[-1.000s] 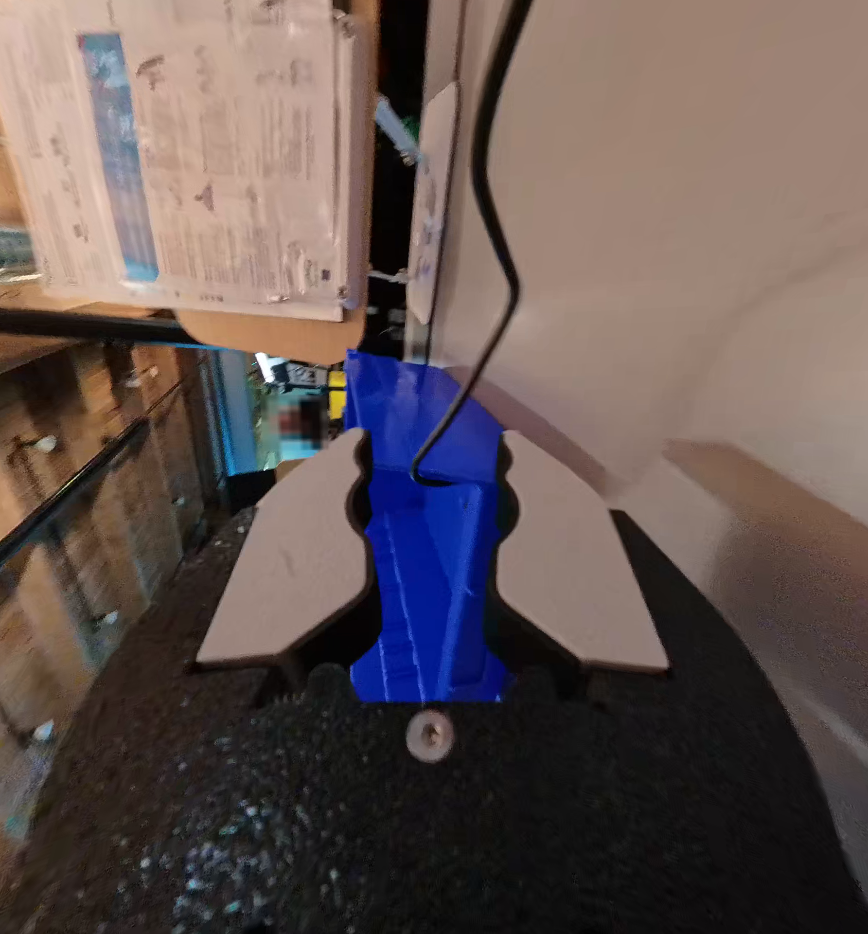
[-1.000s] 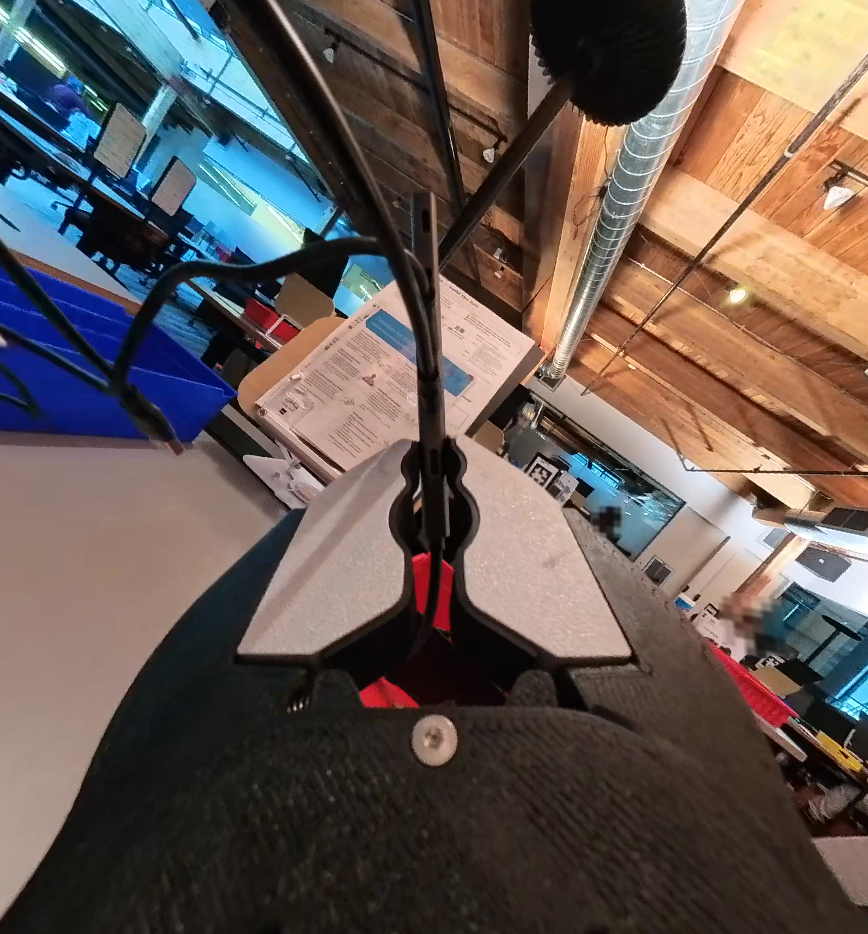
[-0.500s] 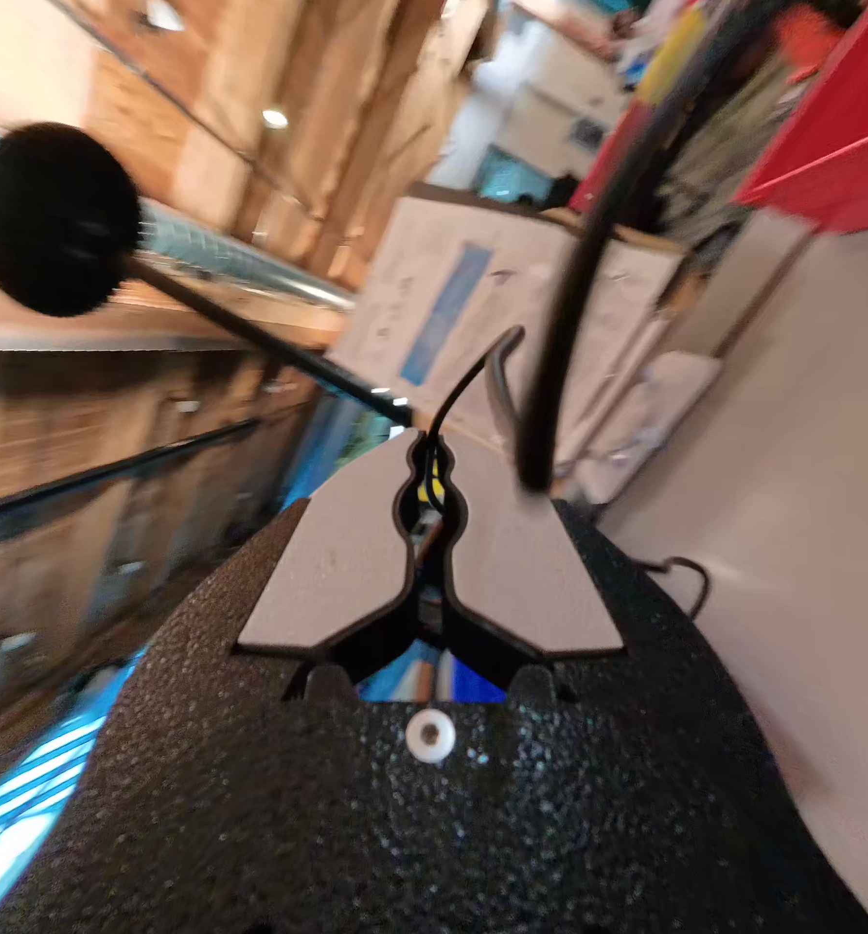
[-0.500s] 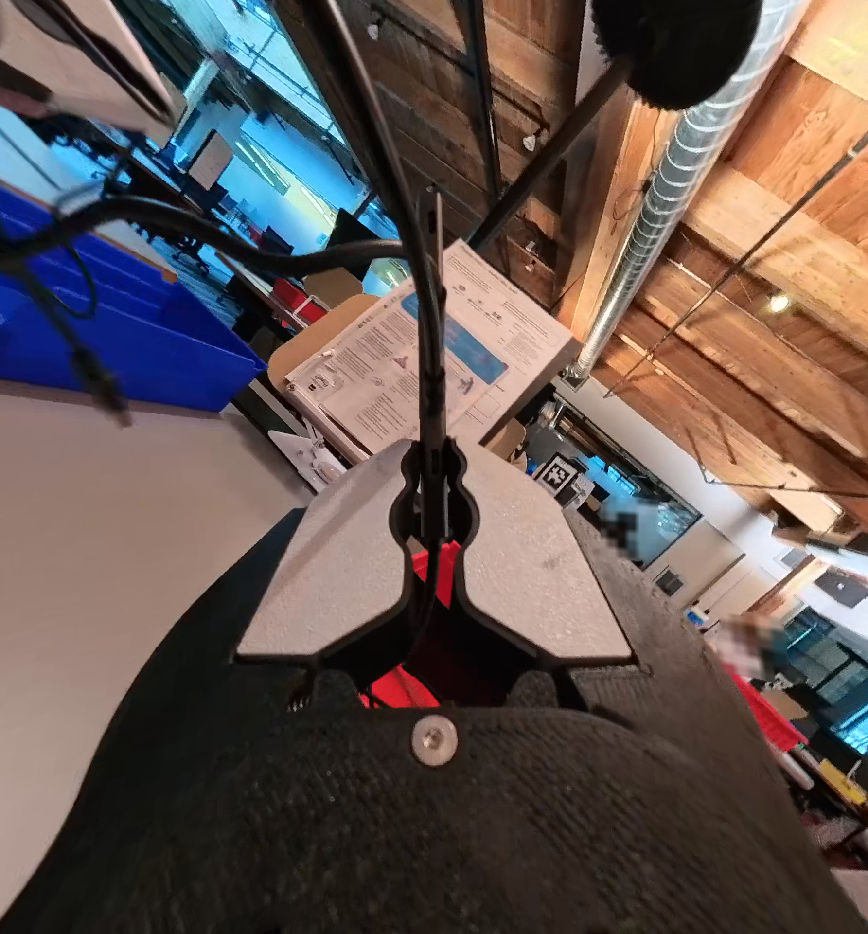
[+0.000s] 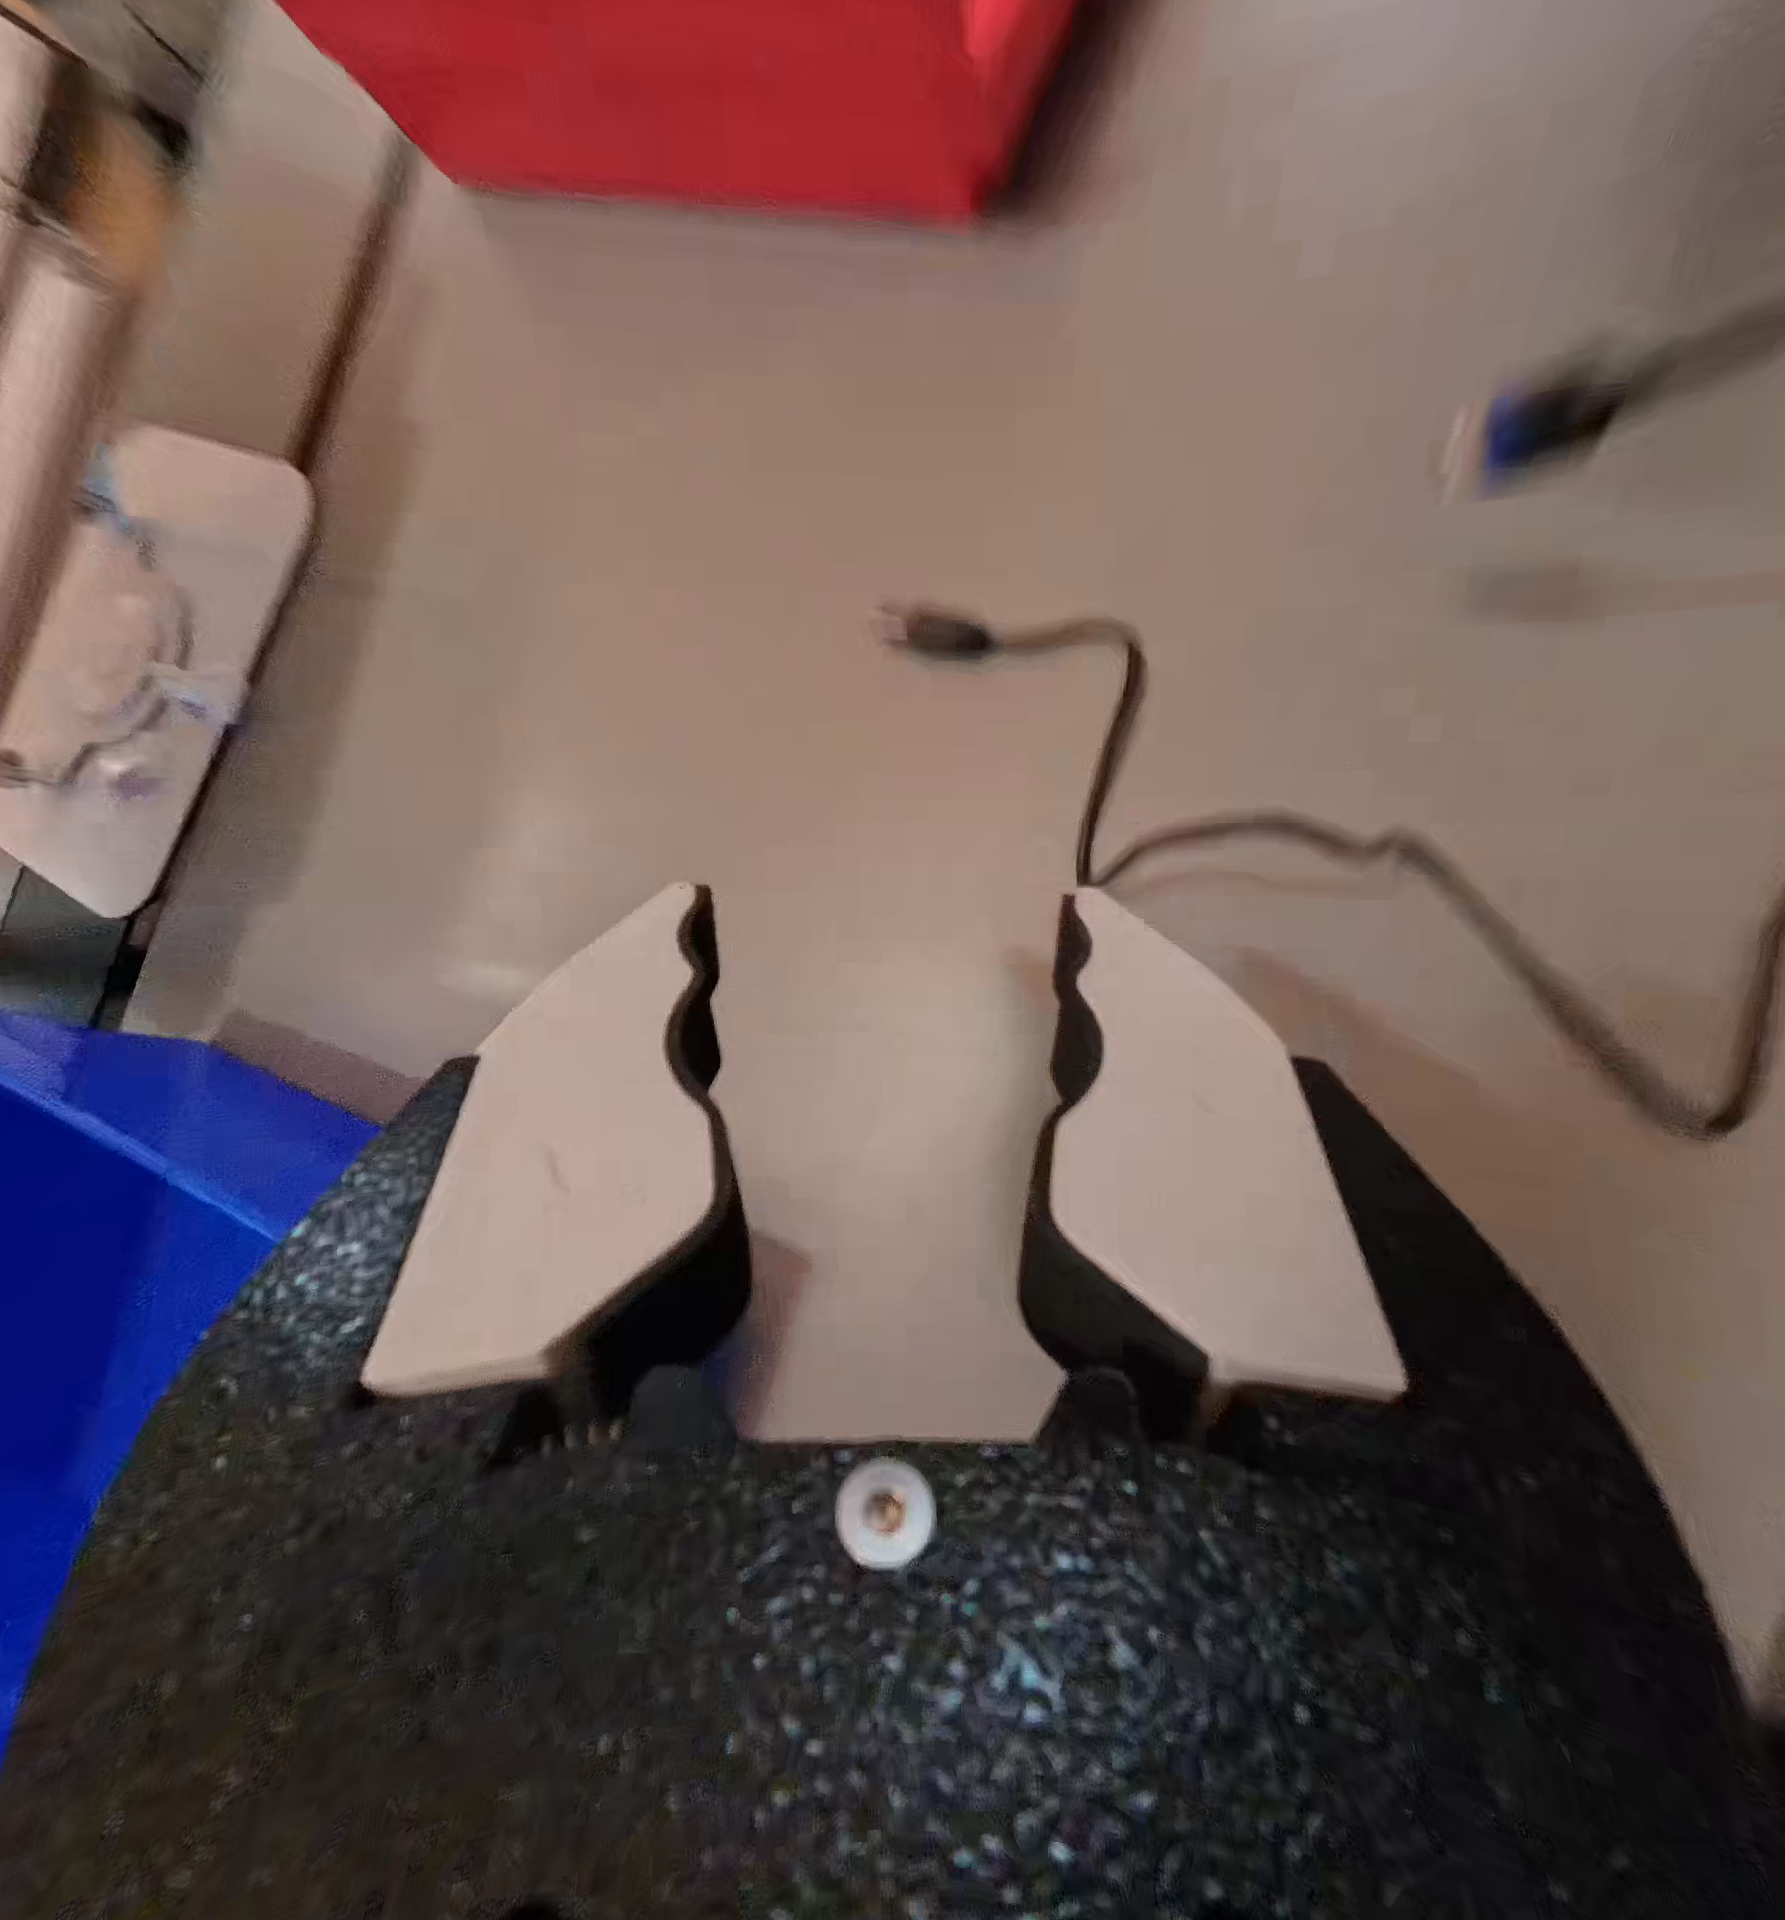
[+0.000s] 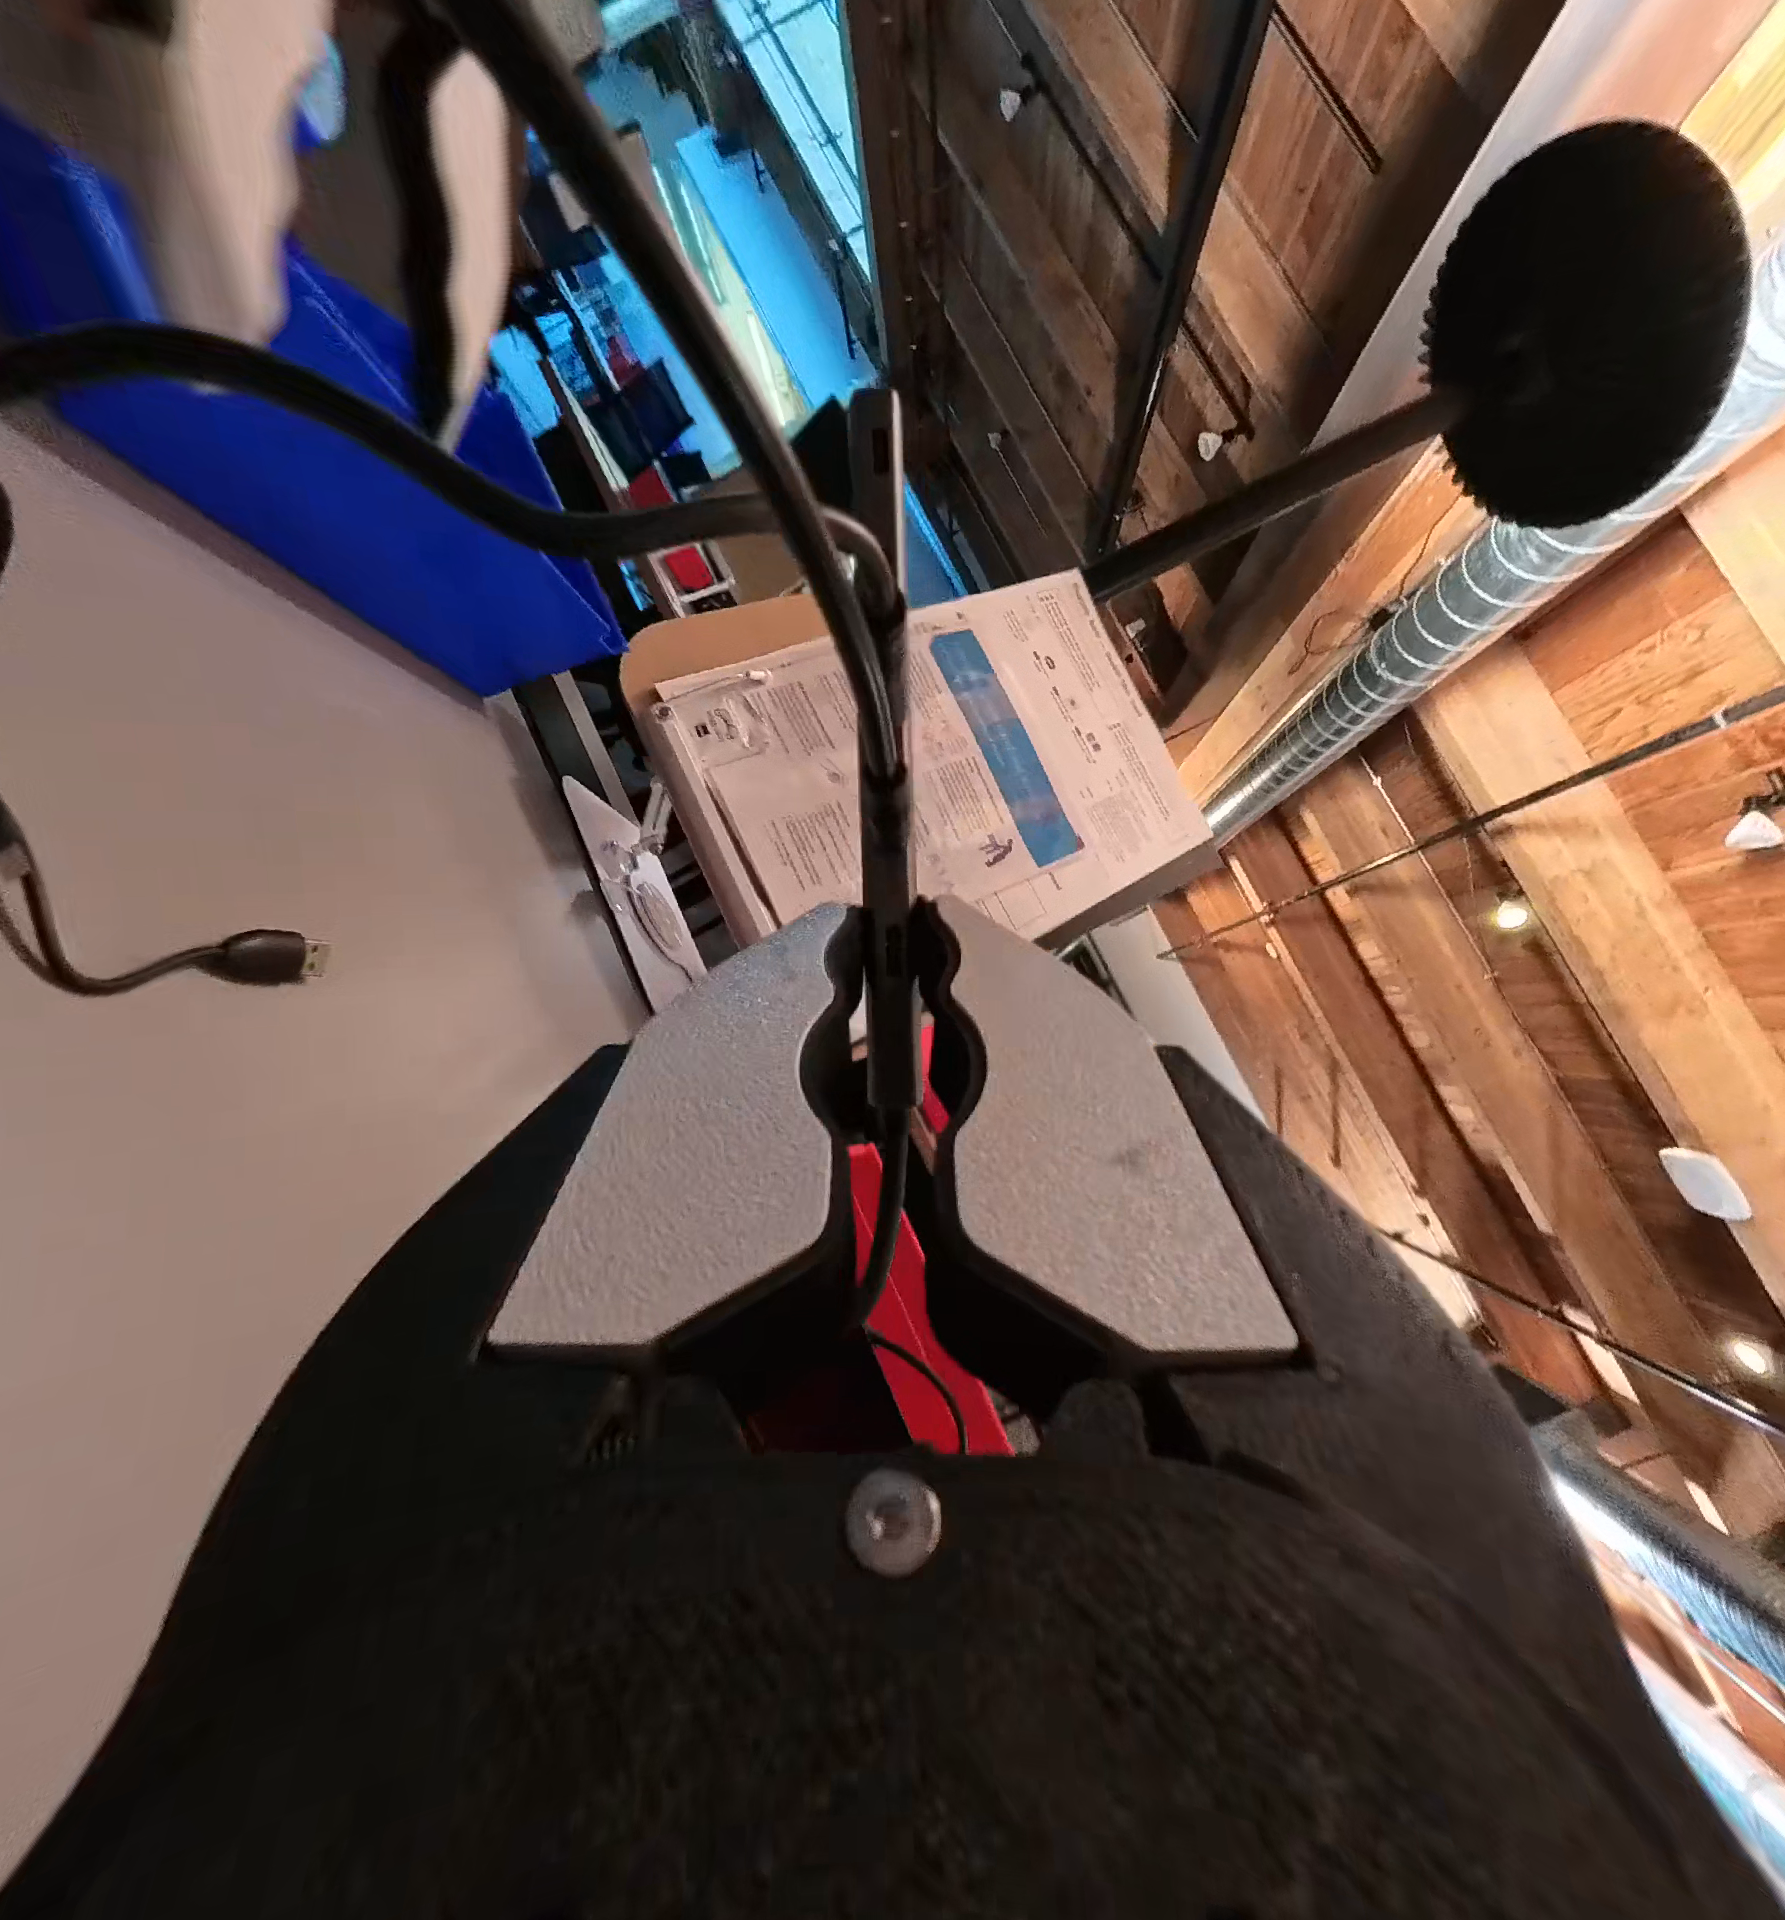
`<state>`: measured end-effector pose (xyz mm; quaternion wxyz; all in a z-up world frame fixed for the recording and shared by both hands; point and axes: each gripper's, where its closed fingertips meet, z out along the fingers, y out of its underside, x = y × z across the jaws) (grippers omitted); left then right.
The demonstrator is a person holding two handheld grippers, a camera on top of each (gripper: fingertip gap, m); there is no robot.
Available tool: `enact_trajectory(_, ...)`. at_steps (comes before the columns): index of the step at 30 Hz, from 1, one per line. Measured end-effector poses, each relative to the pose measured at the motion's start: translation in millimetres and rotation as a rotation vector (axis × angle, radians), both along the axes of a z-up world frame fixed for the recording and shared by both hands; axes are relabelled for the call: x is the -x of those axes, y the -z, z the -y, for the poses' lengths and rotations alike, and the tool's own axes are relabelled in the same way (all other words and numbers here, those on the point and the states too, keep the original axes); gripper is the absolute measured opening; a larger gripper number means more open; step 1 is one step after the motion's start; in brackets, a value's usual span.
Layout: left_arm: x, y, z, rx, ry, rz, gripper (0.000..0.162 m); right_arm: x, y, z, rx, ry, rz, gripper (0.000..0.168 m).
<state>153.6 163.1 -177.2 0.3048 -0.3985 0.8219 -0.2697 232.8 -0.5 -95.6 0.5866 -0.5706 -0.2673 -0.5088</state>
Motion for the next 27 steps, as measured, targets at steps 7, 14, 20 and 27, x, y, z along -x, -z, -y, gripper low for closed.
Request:
enact_trajectory(7, 3, -76, 86, 0.335, 0.106, 0.295, 0.058, 25, 19, -18, 0.058, -0.074, 0.105, 0.010)
enact_trajectory(14, 2, -54, 117, 0.443, 0.170, 0.184, 0.025, 43, 28, -27, 0.110, -0.100, 0.179, 0.009)
enact_trajectory(20, 4, -43, 118, 0.485, 0.173, 0.142, 0.023, 41, 35, -29, 0.142, -0.092, 0.188, 0.009)
enact_trajectory(27, -4, -41, 120, 0.615, 0.102, 0.192, 0.025, 38, 39, -30, 0.165, -0.062, 0.219, 0.009)
